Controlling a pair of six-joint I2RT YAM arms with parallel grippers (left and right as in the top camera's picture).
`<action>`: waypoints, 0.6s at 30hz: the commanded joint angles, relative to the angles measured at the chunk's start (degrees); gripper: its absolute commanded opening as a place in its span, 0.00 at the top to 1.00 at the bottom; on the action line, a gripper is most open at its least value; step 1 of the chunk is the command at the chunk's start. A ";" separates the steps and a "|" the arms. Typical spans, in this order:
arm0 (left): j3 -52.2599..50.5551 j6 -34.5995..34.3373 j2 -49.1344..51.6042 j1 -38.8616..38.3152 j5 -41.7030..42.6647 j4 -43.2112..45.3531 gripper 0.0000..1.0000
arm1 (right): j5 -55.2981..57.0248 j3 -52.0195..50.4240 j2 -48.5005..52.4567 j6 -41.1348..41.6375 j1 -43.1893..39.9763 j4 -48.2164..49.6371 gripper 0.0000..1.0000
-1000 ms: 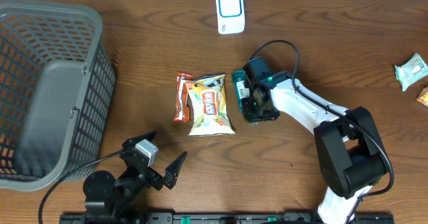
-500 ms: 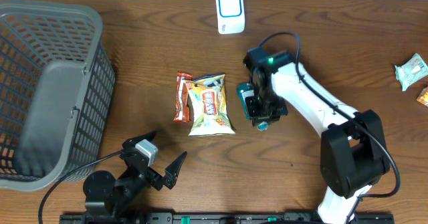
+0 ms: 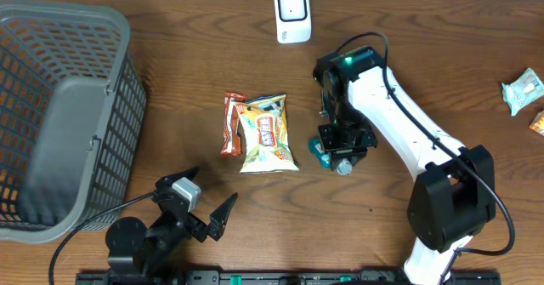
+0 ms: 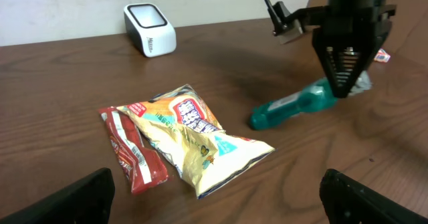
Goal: Scan the item barcode
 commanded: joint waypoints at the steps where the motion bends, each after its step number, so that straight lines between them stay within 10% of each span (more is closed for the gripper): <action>1: -0.04 0.96 -0.31 -0.17 -0.04 0.02 0.02 | -0.98 1.60 0.02 -0.92 -0.02 -1.18 0.99; 18: -0.04 0.98 -0.31 -0.17 -0.04 0.02 0.02 | -3.26 8.50 0.02 -3.80 -0.02 -3.41 0.90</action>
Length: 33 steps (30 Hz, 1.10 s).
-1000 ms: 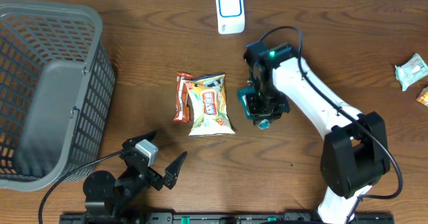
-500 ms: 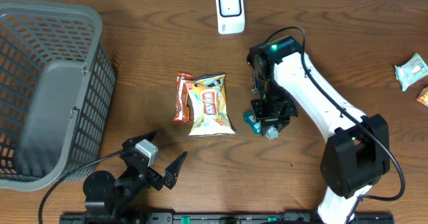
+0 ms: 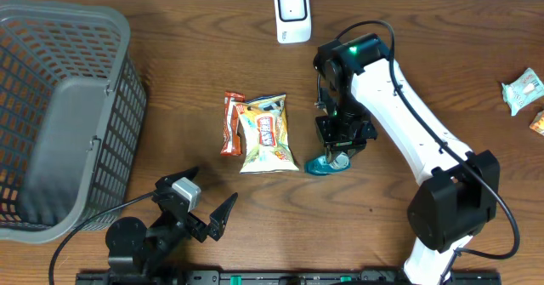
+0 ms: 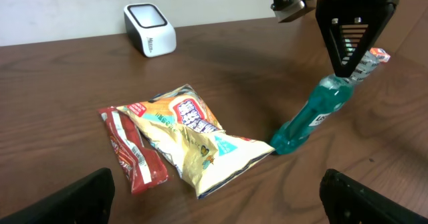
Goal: Scan the item barcode
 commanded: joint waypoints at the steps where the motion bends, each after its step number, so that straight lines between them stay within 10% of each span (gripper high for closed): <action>1: -0.04 0.96 -0.31 -0.17 -0.04 0.02 0.02 | -0.33 1.55 0.02 -0.76 -0.02 0.44 0.88; 6: -0.04 0.98 -0.31 -0.17 -0.04 0.02 0.02 | -0.17 1.55 0.02 -0.74 -0.02 1.90 0.66; 25: -0.04 0.98 -0.31 -0.17 -0.04 0.02 0.02 | -0.17 4.07 0.02 -0.70 -0.11 4.07 0.38; 33: -0.04 0.98 -0.31 -0.17 -0.04 0.02 0.02 | 5.09 18.75 0.02 11.43 -0.57 2.19 0.14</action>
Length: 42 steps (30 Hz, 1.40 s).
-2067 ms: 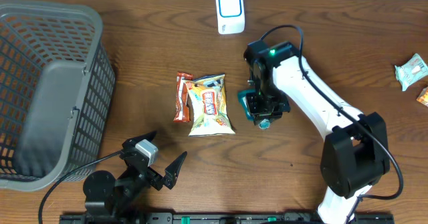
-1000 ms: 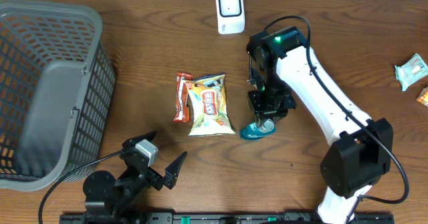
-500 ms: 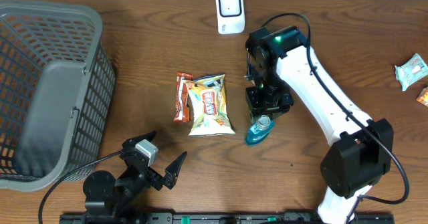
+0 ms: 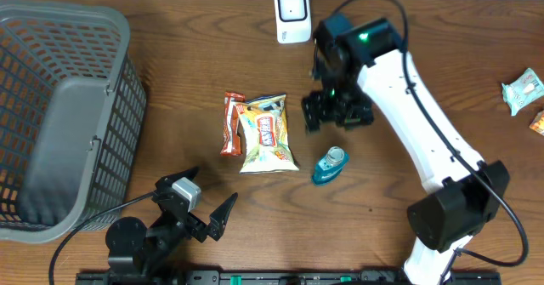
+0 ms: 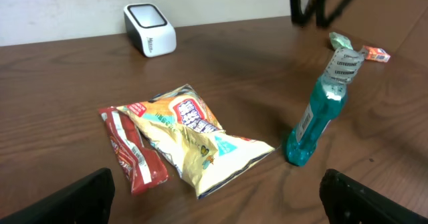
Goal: Scan the item barcode
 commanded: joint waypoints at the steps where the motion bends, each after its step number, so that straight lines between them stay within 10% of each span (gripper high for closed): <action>1: -0.04 0.98 -0.31 -0.17 -0.02 0.02 0.02 | 6.62 7.13 0.02 10.43 -0.48 -2.05 0.12; 15: -0.04 0.98 -0.31 -0.17 -0.04 0.02 0.02 | 23.26 10.12 -18.75 26.67 -0.42 -3.87 0.01; 21: -0.04 0.96 -0.31 -0.17 -0.02 0.02 0.02 | 39.08 -7.19 -33.24 53.70 0.28 -3.82 0.01; 26: -0.04 0.98 -0.31 -0.17 -0.02 0.02 0.02 | 28.13 -28.85 -39.50 84.28 0.28 2.49 0.01; 42: -0.04 0.98 -0.31 -0.17 -0.04 0.02 0.02 | 8.70 -38.40 -32.68 74.03 -0.57 25.33 0.09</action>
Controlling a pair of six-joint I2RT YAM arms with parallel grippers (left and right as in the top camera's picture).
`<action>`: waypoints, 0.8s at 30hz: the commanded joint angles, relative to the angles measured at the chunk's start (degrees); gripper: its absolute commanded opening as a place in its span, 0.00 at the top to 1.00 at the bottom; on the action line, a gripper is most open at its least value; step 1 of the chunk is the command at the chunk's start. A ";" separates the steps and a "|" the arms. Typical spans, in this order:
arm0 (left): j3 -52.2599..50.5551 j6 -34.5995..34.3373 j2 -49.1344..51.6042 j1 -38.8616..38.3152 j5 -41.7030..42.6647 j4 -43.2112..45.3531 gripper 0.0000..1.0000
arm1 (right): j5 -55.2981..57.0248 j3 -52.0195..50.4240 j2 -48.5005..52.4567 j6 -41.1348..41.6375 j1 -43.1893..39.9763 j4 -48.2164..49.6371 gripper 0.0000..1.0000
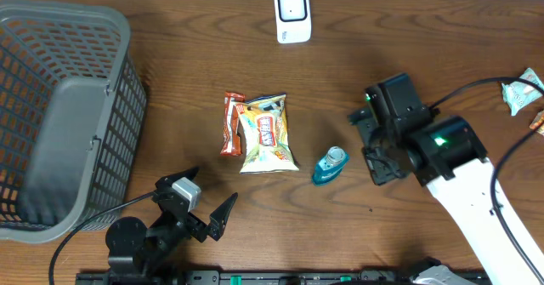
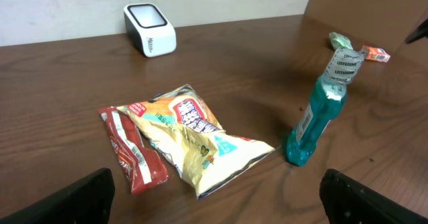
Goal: Scan the item barcode
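A teal mouthwash bottle stands upright on the table, right of the snack bags, with a wrapped cap. The white barcode scanner sits at the far edge. My right gripper is open and empty, a little to the right of the bottle and apart from it. Only its two dark fingertips show in the left wrist view. My left gripper rests open near the front edge, its fingers wide apart and holding nothing.
A yellow snack bag and a red bar wrapper lie left of the bottle. A grey basket fills the left side. A green packet and an orange box lie far right.
My right gripper was open behind the bottle, toward the scanner. It is now lower and to the bottle's right, with the arm drawn back. The bottle has not moved.
The bottle first lay on its side with my right gripper shut on its cap end. Then it was tilted up on its base, still held. Then it stood upright, released, with the gripper open beyond it. Now the gripper is off to the right.
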 commanded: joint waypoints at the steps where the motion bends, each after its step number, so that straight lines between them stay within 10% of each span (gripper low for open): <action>1: -0.04 0.98 -0.31 -0.17 -0.07 0.02 0.02 | -5.81 0.28 4.55 -2.89 -0.13 0.28 0.09; 24: -0.04 0.98 -0.31 -0.17 -0.04 0.02 0.02 | -11.43 -0.09 19.32 -12.68 -0.02 -0.44 0.19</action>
